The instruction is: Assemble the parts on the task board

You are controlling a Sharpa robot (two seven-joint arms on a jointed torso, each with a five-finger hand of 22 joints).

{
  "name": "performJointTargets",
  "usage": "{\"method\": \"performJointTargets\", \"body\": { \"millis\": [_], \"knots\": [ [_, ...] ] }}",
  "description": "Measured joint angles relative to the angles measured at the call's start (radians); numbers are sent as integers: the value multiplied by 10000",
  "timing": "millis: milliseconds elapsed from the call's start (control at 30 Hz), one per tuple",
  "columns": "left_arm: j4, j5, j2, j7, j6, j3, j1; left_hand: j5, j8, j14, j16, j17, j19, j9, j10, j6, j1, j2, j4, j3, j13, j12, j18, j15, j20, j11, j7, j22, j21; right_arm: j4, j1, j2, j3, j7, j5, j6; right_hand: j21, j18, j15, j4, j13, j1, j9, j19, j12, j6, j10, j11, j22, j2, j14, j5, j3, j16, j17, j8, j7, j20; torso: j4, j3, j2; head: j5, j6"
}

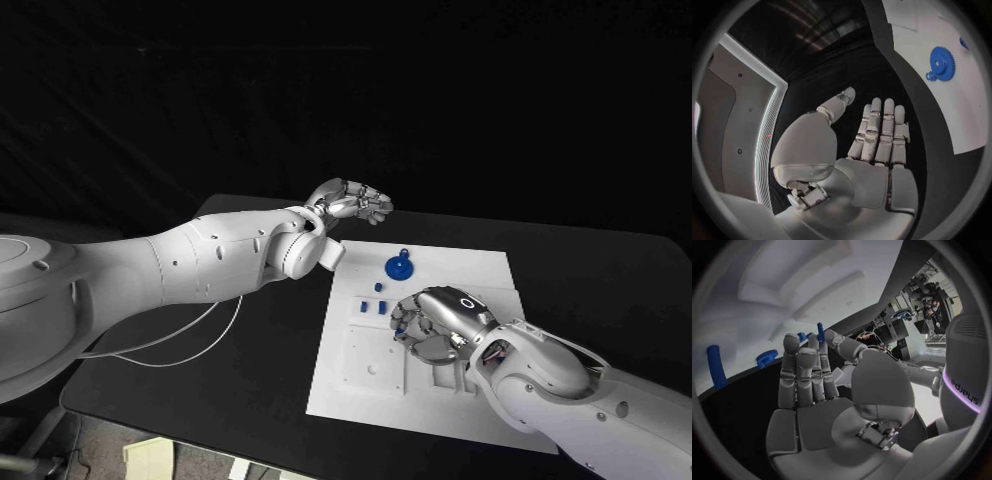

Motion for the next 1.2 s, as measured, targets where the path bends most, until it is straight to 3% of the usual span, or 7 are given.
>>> {"method": "performJointTargets", "body": {
  "millis": [133, 433, 1200],
  "knots": [
    [1, 1, 8, 2, 0, 0, 0, 0, 0, 0, 0, 0, 0, 0, 0, 0, 0, 0, 0, 0, 0, 0, -1, 0, 0, 0, 0, 6, 0, 4, -19, 16, -12, -1, -130, 38, 0, -1, -13, 0, 10, 0, 6, 1, -29, 0, -1, 1, 0, 0, 12, 0, 0, 0, 0, -1, 0, -1, -11, -1, 0, 35, -46],
    [1, 3, 18, 5, 1, 0, 1, 0, 0, 0, 0, 9, 0, 0, 0, 0, 0, 0, 0, 0, 1, 0, -2, 0, 0, 0, 0, 5, 0, -52, -226, 80, -153, -7, -328, 112, 0, -1, -17, -1, 20, -1, 16, 1, -35, -1, -18, 15, 10, -1, 14, -1, -1, 0, -9, -1, 0, 0, -20, 11, -4, 96, -143],
    [32, 7, 8, -1, 8, 0, 2, 0, 0, 0, -37, 37, 0, -8, 0, -26, 0, 0, 0, 0, -18, 0, -6, 0, 0, 0, -26, 21, 0, -154, -275, 197, -149, -108, -671, 77, 0, -1, -30, -2, 40, -3, 34, 30, -68, -1, -53, -16, 18, -3, 22, -29, -2, 0, -9, -30, 1, 2, -11, -5, -5, 222, -247]
  ]
}}
